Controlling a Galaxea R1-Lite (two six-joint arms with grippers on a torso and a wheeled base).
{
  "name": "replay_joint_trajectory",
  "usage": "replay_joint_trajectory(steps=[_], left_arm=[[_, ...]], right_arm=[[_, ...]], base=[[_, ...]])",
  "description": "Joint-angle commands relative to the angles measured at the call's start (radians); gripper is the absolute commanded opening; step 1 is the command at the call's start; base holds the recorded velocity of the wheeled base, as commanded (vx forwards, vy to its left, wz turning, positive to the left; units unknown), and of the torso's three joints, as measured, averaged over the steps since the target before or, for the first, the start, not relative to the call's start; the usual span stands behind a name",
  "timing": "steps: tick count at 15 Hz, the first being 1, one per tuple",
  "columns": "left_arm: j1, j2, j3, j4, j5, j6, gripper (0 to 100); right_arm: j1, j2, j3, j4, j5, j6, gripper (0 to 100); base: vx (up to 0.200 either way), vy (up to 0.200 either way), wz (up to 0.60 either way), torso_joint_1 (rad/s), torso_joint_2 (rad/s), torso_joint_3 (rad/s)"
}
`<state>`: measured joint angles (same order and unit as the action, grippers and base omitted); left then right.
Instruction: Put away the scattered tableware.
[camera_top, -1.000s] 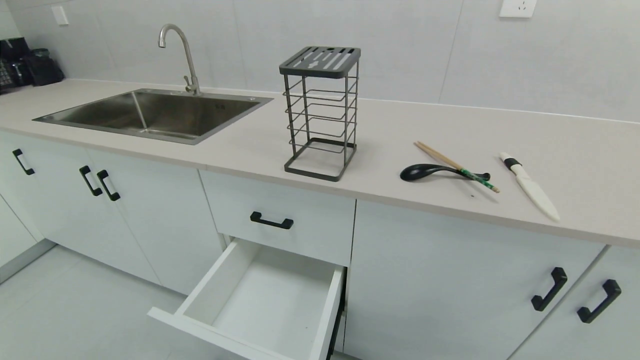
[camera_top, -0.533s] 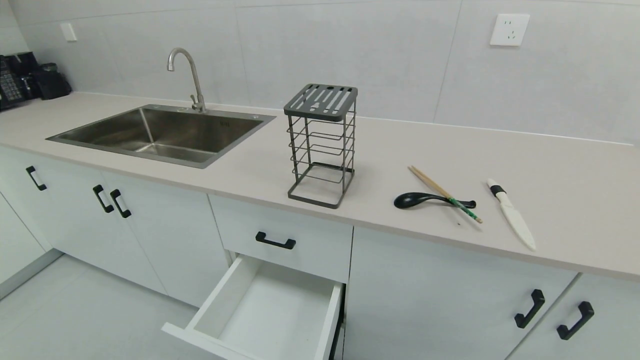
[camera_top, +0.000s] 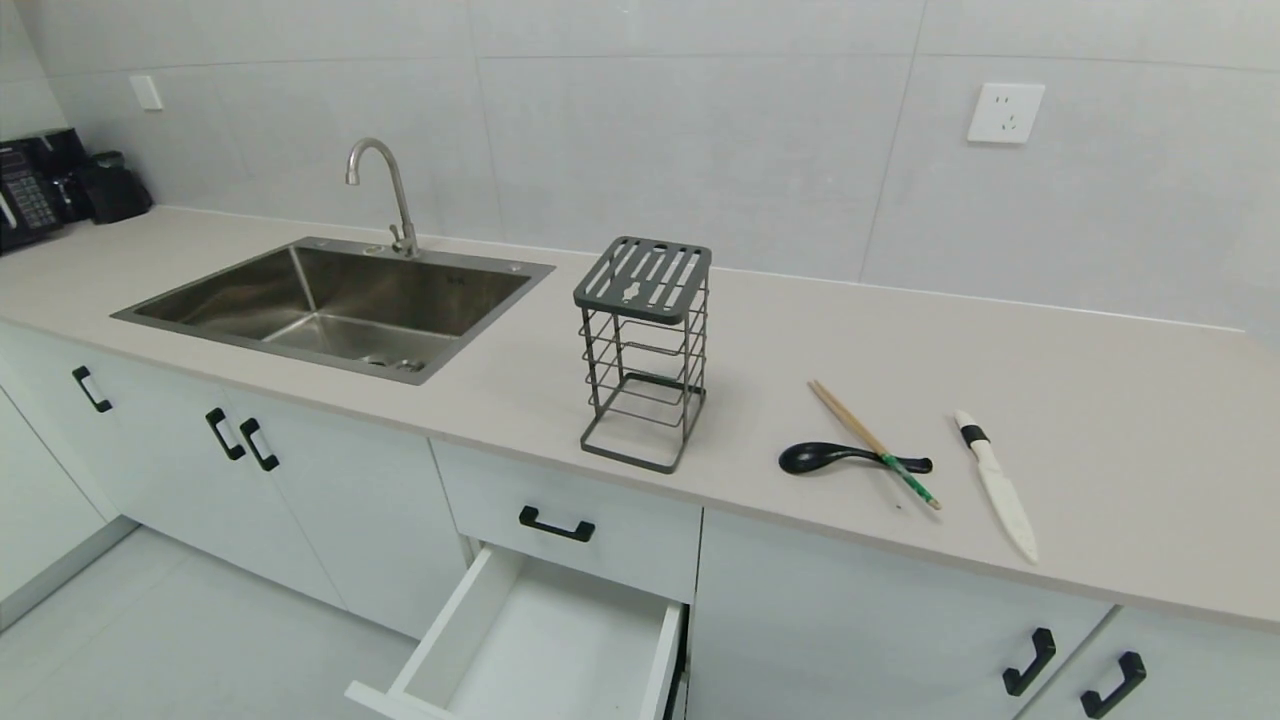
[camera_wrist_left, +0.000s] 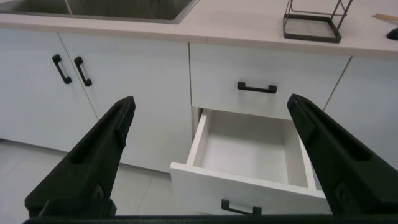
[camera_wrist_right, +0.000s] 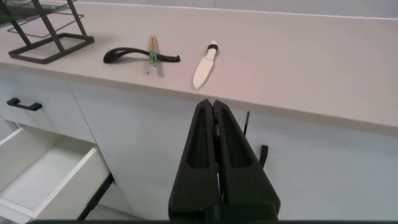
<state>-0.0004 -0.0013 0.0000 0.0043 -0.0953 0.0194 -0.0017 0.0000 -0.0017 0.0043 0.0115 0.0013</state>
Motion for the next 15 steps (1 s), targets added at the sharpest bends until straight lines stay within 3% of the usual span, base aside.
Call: replay_joint_trajectory(steps=[1, 4, 9, 10, 15], left_arm=[[0.0, 0.001, 0.0, 0.0, 0.0, -0.001, 100], [0.0, 0.001, 0.0, 0.0, 0.0, -0.001, 100], [0.0, 0.001, 0.0, 0.0, 0.0, -0.001, 100], [-0.001, 0.001, 0.0, 0.0, 0.0, -0.001, 100], [-0.001, 0.001, 0.0, 0.0, 0.0, -0.001, 100]], right_arm=[[0.0, 0.0, 0.0, 0.0, 0.002, 0.002, 0], [0.0, 0.0, 0.0, 0.002, 0.002, 0.002, 0], [0.0, 0.0, 0.0, 0.0, 0.002, -0.001, 0], [0.0, 0.0, 0.0, 0.0, 0.002, 0.002, 100], [0.0, 0.0, -0.001, 0.0, 0.002, 0.003, 100]], base=[[0.0, 0.0, 0.0, 0.276, -0.55, -0.256], [0.0, 0.0, 0.0, 0.256, -0.48, -0.238], [0.0, 0.0, 0.0, 0.037, -0.07, -0.034], [0.0, 0.0, 0.0, 0.0, 0.0, 0.0], [0.0, 0.0, 0.0, 0.0, 0.0, 0.0]])
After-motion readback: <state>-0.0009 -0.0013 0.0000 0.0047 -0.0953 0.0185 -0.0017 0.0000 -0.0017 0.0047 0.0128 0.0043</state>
